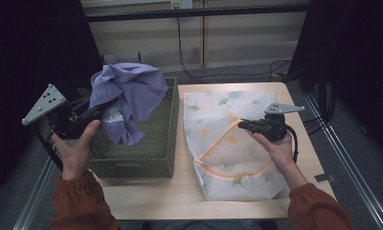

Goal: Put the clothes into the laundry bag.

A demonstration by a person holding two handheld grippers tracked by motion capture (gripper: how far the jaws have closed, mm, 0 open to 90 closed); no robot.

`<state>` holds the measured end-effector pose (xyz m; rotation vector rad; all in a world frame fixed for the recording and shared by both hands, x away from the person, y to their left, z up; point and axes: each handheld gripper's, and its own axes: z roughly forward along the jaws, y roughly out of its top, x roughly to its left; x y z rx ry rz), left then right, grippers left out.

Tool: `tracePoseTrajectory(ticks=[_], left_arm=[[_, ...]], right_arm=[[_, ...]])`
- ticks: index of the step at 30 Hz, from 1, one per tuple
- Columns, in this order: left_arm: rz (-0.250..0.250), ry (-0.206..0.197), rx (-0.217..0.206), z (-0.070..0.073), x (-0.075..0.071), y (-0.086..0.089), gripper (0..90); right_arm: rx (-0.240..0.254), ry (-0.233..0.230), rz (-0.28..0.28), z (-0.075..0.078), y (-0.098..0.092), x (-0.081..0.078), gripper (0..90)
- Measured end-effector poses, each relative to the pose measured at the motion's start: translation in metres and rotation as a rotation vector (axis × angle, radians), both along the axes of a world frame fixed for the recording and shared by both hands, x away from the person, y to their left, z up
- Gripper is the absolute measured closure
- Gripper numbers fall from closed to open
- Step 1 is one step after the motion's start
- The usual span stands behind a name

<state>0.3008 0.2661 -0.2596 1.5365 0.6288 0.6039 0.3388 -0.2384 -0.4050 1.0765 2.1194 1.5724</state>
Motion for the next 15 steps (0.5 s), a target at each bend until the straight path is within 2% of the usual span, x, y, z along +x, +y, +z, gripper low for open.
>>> tracePoseTrajectory(ticks=[1,4,6,7,9,10,13,15], left_arm=[[-0.023,-0.004,-0.001,0.001,-0.001,-0.002,77.4],[-0.044,0.002,-0.014,0.002,-0.002,-0.005,77.3],[-0.060,-0.003,-0.007,0.002,-0.003,-0.009,77.3],[-0.062,0.000,0.014,0.002,-0.003,-0.011,77.2],[-0.077,0.002,0.009,0.002,-0.003,-0.016,77.2],[-0.093,-0.001,0.027,0.003,-0.004,-0.021,77.2],[-0.121,0.008,0.012,0.002,-0.005,-0.028,77.2],[-0.139,0.011,0.020,0.002,-0.005,-0.034,77.2]], right_arm=[[-0.004,-0.002,0.002,0.000,0.000,0.000,89.5],[-0.001,-0.003,0.003,0.000,0.001,0.000,89.5],[-0.002,-0.003,0.004,0.000,0.001,0.000,89.5],[-0.002,-0.001,0.000,0.000,0.000,0.000,89.5],[0.000,-0.001,-0.009,0.000,0.000,0.000,89.5],[-0.001,-0.002,-0.007,0.000,-0.001,0.000,89.6],[-0.001,-0.002,-0.007,0.000,-0.001,0.000,89.5],[-0.003,-0.003,-0.006,0.000,-0.001,0.000,89.5]])
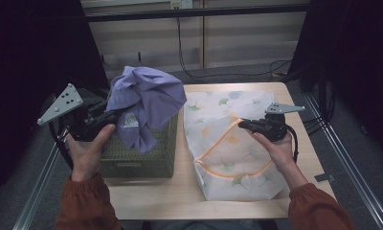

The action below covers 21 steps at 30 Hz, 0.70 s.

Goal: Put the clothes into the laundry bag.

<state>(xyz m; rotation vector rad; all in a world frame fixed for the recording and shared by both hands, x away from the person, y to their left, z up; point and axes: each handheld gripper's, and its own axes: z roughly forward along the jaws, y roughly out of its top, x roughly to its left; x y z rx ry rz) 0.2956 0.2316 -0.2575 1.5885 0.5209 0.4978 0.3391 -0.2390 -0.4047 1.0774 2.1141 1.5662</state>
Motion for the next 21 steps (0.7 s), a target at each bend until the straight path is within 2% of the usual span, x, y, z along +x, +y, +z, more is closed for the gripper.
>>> tracePoseTrajectory(ticks=[4,9,11,13,15,21], left_arm=[[-0.024,-0.001,0.029,0.000,-0.001,-0.009,77.2],[-0.058,0.010,0.019,-0.001,-0.002,-0.020,77.1],[-0.062,0.008,0.036,-0.002,-0.002,-0.024,77.2],[-0.078,0.017,0.034,-0.003,-0.003,-0.029,77.2],[-0.088,0.017,0.055,-0.005,-0.002,-0.037,77.1],[-0.120,0.030,0.063,-0.010,-0.001,-0.050,77.1]], right_arm=[[-0.003,-0.001,-0.001,0.000,0.000,0.000,89.5],[-0.005,0.001,0.003,0.000,0.000,0.000,89.5],[-0.007,0.002,0.012,0.000,0.001,0.000,89.5],[-0.007,0.003,0.016,0.001,0.002,-0.001,89.5],[-0.008,0.001,0.023,0.002,0.003,-0.001,89.5],[-0.007,0.003,0.026,0.002,0.003,-0.001,89.5]])
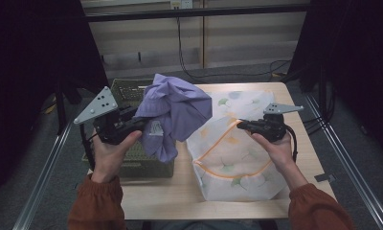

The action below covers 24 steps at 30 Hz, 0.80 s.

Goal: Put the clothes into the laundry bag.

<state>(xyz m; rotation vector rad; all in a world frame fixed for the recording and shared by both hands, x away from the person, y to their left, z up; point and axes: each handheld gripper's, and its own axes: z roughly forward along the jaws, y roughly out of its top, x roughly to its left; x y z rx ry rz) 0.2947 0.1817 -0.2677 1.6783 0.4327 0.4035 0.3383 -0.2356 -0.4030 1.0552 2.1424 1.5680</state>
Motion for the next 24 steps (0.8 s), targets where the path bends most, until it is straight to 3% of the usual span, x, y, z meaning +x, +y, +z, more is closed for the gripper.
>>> tracePoseTrajectory(ticks=[15,18,24], left_arm=[[-0.066,0.038,0.024,-0.009,-0.002,-0.027,77.0],[-0.086,0.046,0.050,-0.012,-0.002,-0.034,77.0],[-0.108,0.059,0.061,-0.016,-0.001,-0.043,77.0]], right_arm=[[0.003,-0.002,0.000,0.001,0.002,0.000,89.6],[0.004,-0.002,-0.002,0.001,0.002,0.000,89.5],[0.004,-0.005,-0.004,0.002,0.001,0.001,89.5]])
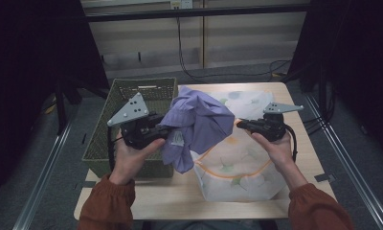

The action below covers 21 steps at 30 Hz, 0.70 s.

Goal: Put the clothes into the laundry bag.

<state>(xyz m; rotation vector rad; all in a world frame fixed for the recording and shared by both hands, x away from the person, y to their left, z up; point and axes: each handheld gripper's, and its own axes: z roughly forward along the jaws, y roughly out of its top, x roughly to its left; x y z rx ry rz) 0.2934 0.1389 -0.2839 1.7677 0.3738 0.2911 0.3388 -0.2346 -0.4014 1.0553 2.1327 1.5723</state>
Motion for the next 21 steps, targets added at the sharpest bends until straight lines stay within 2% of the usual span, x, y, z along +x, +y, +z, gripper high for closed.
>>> tracePoseTrajectory(ticks=[17,21], left_arm=[[-0.051,0.034,0.047,-0.015,0.002,-0.024,76.7],[-0.058,0.038,0.044,-0.016,0.001,-0.029,76.7]], right_arm=[[-0.002,0.007,0.010,-0.001,0.000,0.001,89.5],[-0.002,0.015,0.020,-0.001,0.001,0.002,89.5]])
